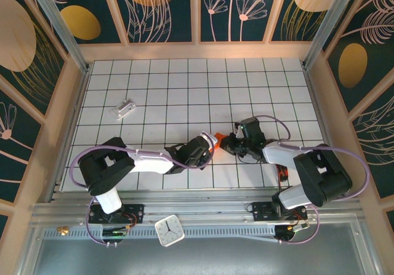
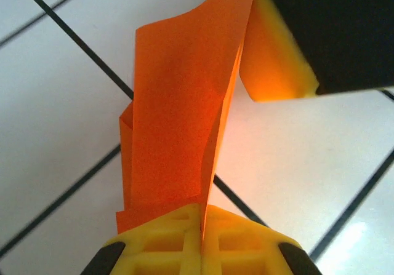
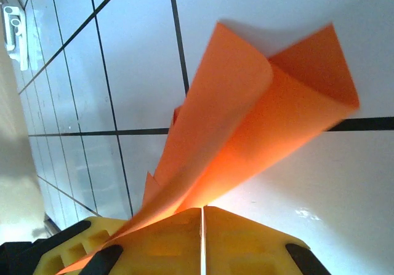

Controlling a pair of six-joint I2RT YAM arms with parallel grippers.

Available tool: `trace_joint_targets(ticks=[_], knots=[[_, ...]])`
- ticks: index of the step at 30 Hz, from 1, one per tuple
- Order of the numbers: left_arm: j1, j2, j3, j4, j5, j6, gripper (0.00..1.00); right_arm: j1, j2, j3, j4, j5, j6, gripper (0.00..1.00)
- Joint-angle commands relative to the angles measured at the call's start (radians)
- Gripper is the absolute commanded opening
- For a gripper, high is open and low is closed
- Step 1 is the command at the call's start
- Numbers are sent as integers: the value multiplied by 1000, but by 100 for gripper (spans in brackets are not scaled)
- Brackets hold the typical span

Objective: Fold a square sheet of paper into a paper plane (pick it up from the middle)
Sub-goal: Perform the fifth fold on the wing at the bottom-center of the table.

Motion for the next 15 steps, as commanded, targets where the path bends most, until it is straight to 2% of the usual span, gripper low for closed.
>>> trace_joint_targets(ticks=[1, 9, 15], knots=[[12, -6, 26, -17, 135, -96, 6, -26, -25, 24, -119, 0, -112, 12], [38, 22, 58, 0, 311, -227, 3, -55, 50, 87, -170, 55, -153, 12], [46, 57, 82, 3, 358, -282, 2, -56, 112, 115, -136, 24, -173, 12]])
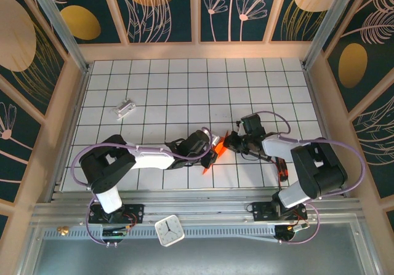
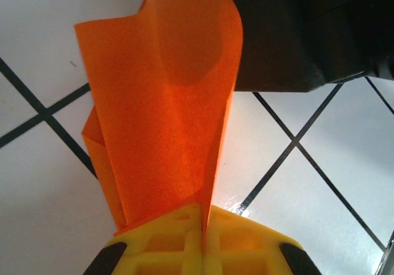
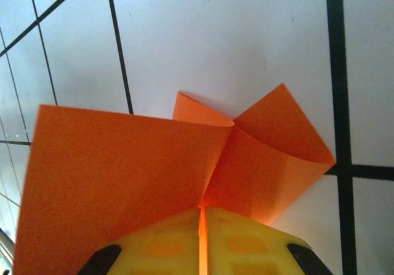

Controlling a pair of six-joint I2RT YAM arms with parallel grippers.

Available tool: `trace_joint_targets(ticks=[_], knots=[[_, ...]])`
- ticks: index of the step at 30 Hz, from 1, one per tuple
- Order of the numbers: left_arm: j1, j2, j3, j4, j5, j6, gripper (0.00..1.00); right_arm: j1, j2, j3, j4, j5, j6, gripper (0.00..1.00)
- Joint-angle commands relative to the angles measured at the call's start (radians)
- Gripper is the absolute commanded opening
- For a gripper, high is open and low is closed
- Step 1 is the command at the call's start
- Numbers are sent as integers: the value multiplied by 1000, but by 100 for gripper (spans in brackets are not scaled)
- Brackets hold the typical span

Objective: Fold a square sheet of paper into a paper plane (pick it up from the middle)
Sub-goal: Perform the fifth fold on the wing at the bottom-center of the table.

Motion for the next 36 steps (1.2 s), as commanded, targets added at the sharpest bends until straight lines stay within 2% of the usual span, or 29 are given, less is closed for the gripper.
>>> trace_joint_targets(ticks=[1, 10, 22, 36], knots=[[8, 35, 29, 7, 65, -64, 2, -5, 28, 27, 4, -9, -40, 12], [31, 60, 6, 67, 98, -131, 0, -6, 52, 45, -23, -24, -86, 12], [63, 63, -70, 180, 154, -211, 0, -46, -30, 55, -109, -4, -113, 17], [89, 78, -100, 244, 211, -267, 0, -63, -84, 93, -241, 93, -153, 18]])
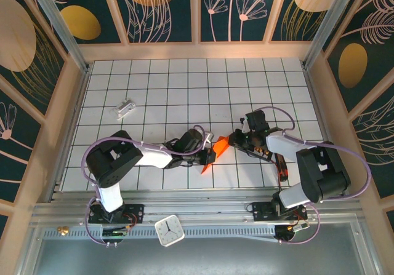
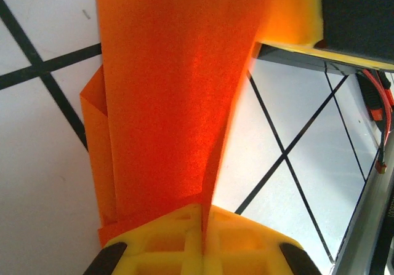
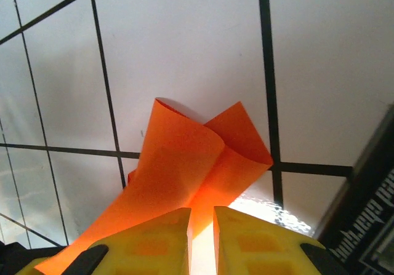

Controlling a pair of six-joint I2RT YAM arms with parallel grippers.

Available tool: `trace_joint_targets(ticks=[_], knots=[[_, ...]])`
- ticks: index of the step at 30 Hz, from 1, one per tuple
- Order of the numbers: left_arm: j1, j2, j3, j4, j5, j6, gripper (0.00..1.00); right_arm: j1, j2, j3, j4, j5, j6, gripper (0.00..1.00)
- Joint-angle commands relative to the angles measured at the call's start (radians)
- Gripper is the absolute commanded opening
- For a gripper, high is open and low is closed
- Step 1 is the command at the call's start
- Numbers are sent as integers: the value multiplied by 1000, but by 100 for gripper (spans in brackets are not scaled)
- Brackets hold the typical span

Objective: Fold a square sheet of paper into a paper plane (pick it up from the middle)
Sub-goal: Perform the fifth fold on the wing at the bottom-center of the table.

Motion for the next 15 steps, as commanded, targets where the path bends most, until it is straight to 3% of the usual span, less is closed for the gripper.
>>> trace_joint_targets(ticks=[1, 15], knots=[[11, 20, -18, 45, 36, -31, 0, -8, -34, 37, -66, 58, -32, 18], [32, 51, -27, 93, 100, -75, 0, -8, -88, 79, -124, 104, -64, 18]])
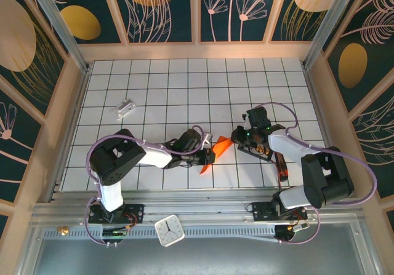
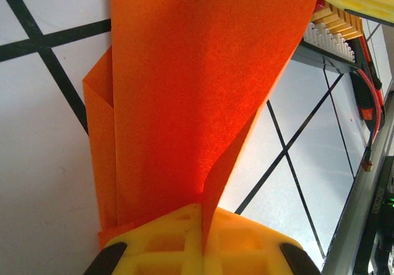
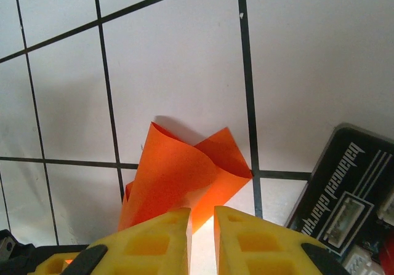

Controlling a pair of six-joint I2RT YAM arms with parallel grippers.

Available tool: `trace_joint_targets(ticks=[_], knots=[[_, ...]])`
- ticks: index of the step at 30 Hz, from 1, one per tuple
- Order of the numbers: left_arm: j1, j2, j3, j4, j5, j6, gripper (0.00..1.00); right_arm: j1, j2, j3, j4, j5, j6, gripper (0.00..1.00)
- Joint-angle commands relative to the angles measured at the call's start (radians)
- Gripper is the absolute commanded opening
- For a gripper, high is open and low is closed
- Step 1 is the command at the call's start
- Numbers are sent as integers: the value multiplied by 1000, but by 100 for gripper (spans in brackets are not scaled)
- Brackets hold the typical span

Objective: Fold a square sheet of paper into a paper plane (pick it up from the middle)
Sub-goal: Perform the fifth fold on the wing at the bottom-center of the table.

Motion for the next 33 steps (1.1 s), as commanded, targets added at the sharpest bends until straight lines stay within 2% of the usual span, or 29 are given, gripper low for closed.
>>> trace_joint_targets(ticks=[1, 14, 26, 33], knots=[[12, 22, -13, 45, 41, -33, 0, -6, -38, 30, -36, 21, -31, 18], [29, 40, -31, 152, 101, -219, 0, 6, -45, 15, -44, -25, -41, 21], [38, 76, -12, 135, 137, -241, 0, 40, 15, 17, -17, -88, -54, 21], [46, 96, -17, 160, 164, -260, 0, 49, 6, -1, 33, -186, -53, 20]])
